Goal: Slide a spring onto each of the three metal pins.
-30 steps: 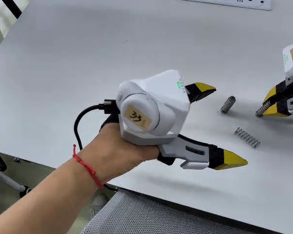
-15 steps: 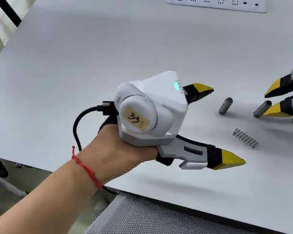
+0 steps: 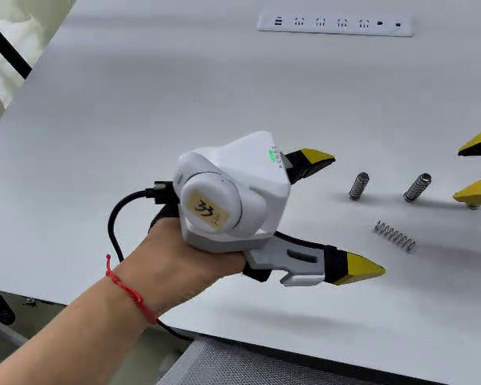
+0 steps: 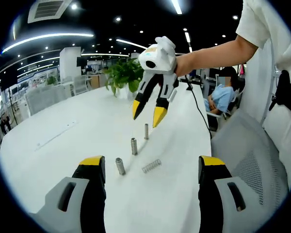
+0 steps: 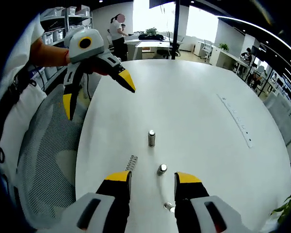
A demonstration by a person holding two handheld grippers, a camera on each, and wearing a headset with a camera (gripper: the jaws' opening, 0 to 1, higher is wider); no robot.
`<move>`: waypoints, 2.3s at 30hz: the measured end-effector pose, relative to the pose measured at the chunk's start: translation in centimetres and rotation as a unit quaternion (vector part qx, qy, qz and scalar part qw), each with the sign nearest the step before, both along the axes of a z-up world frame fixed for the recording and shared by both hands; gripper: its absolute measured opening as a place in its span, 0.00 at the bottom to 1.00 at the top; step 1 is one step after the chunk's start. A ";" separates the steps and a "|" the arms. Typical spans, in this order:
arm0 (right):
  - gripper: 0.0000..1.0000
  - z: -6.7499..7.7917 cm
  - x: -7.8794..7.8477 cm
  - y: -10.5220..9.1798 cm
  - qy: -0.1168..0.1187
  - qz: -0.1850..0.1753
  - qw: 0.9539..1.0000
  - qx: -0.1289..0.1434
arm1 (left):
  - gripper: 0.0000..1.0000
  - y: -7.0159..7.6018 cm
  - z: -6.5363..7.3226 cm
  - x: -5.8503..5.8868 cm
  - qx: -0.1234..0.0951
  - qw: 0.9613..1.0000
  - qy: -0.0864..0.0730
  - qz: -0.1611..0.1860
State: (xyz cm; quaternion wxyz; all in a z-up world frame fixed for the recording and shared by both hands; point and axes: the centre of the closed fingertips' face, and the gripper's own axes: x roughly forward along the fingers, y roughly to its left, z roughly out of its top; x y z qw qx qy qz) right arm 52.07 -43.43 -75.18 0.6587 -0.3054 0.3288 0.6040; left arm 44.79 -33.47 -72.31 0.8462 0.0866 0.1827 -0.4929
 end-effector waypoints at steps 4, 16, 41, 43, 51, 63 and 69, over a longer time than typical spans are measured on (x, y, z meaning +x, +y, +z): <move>0.36 1.1 -1.3 -1.1 -0.001 -0.023 0.999 0.025 | 0.76 0.0 -0.1 -0.1 0.017 1.000 -0.003 -0.010; 0.50 2.1 -4.0 -5.8 0.008 -0.096 0.989 0.109 | 0.68 -0.6 -1.2 -0.1 0.098 0.993 -0.018 -0.066; 0.77 -0.3 -6.7 -14.3 0.003 -0.192 0.964 0.183 | 0.36 -4.8 -7.9 1.2 0.306 0.925 -0.043 -0.224; 0.76 -0.4 -6.8 -14.5 0.004 -0.197 0.963 0.185 | 0.33 -5.1 -8.5 1.6 0.317 0.920 -0.044 -0.224; 0.78 -0.9 -7.5 -15.3 0.003 -0.200 0.961 0.192 | 0.26 -5.7 -10.6 2.4 0.348 0.911 -0.034 -0.221; 0.87 -1.9 -8.2 -16.6 0.005 -0.185 0.965 0.189 | 0.22 -5.8 -12.5 2.8 0.383 0.897 -0.027 -0.220; 0.86 -2.0 -8.3 -16.8 0.006 -0.190 0.963 0.192 | 0.19 -5.8 -12.9 2.8 0.382 0.900 -0.016 -0.210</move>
